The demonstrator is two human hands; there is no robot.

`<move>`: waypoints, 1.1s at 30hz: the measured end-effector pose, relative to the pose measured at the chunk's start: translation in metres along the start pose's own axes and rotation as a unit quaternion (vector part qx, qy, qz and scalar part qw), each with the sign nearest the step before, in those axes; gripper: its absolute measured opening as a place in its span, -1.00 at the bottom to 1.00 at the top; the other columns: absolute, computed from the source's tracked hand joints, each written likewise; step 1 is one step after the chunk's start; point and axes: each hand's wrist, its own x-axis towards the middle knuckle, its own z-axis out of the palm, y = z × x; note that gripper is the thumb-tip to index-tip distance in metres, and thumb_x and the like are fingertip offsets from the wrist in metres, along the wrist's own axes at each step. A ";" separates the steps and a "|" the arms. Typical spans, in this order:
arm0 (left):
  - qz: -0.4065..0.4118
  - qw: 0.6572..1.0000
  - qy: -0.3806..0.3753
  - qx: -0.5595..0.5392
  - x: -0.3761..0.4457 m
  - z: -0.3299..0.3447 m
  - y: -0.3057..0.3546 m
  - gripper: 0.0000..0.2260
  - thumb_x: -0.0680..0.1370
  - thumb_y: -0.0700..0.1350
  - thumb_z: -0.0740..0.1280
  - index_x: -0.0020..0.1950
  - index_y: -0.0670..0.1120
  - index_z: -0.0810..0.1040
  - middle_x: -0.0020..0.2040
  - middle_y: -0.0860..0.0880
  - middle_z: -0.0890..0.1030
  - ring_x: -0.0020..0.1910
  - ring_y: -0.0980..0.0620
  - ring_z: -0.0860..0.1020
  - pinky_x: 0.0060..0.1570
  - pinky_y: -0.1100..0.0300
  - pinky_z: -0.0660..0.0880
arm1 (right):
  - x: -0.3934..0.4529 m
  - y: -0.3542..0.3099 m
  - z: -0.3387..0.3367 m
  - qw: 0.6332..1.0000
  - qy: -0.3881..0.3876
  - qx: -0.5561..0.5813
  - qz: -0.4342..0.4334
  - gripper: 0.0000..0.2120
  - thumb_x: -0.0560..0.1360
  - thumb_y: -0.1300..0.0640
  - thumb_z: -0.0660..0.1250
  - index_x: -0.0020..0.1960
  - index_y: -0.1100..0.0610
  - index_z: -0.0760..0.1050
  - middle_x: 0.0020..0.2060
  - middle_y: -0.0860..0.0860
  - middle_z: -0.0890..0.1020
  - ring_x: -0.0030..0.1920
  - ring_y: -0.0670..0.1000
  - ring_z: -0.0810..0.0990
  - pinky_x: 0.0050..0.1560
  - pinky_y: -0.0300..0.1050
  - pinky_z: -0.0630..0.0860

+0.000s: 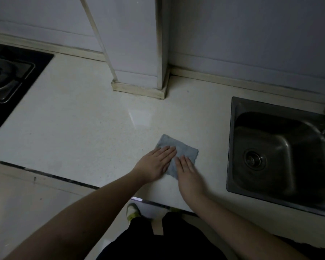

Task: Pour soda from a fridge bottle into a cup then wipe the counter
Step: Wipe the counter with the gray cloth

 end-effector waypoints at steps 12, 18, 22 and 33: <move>-0.094 0.995 0.017 0.013 -0.100 -0.020 -0.102 -0.53 0.65 0.01 0.07 0.53 -0.14 0.27 0.52 -0.10 0.30 0.49 -0.04 0.30 0.42 -0.02 0.32 | 0.068 -0.122 0.008 0.993 -0.092 -0.044 -0.062 -0.24 0.05 0.27 0.62 0.24 0.30 0.53 0.16 0.29 0.58 0.17 0.29 0.57 0.06 0.19 0.56; -0.157 0.986 0.036 0.039 -0.152 -0.039 -0.154 -0.53 0.63 0.01 0.08 0.52 -0.13 0.31 0.50 -0.10 0.34 0.45 -0.04 0.36 0.46 0.08 0.20 | 0.111 -0.195 0.011 0.986 -0.107 -0.071 -0.106 -0.31 0.46 0.20 0.35 0.51 0.28 0.14 0.46 0.30 0.23 0.47 0.27 0.19 0.44 0.09 0.23; -0.191 0.978 0.062 0.054 -0.186 -0.048 -0.179 -0.54 0.64 -0.01 0.07 0.48 -0.18 0.36 0.48 -0.12 0.37 0.45 -0.04 0.36 0.49 0.15 0.08 | 0.137 -0.234 0.018 0.968 -0.150 -0.143 -0.145 -0.35 0.61 0.14 0.07 0.55 0.20 -0.24 0.54 0.21 -0.14 0.53 0.20 -0.17 0.51 0.08 -0.06; -0.322 0.946 0.025 0.038 -0.221 -0.055 -0.202 -0.48 0.63 0.00 -0.01 0.50 -0.27 0.26 0.49 -0.19 0.32 0.47 -0.11 0.32 0.49 0.12 -0.01 | 0.174 -0.293 0.020 0.955 -0.139 -0.175 -0.196 -0.33 0.63 0.04 0.07 0.54 0.19 -0.27 0.53 0.21 -0.21 0.53 0.18 -0.22 0.52 0.05 -0.11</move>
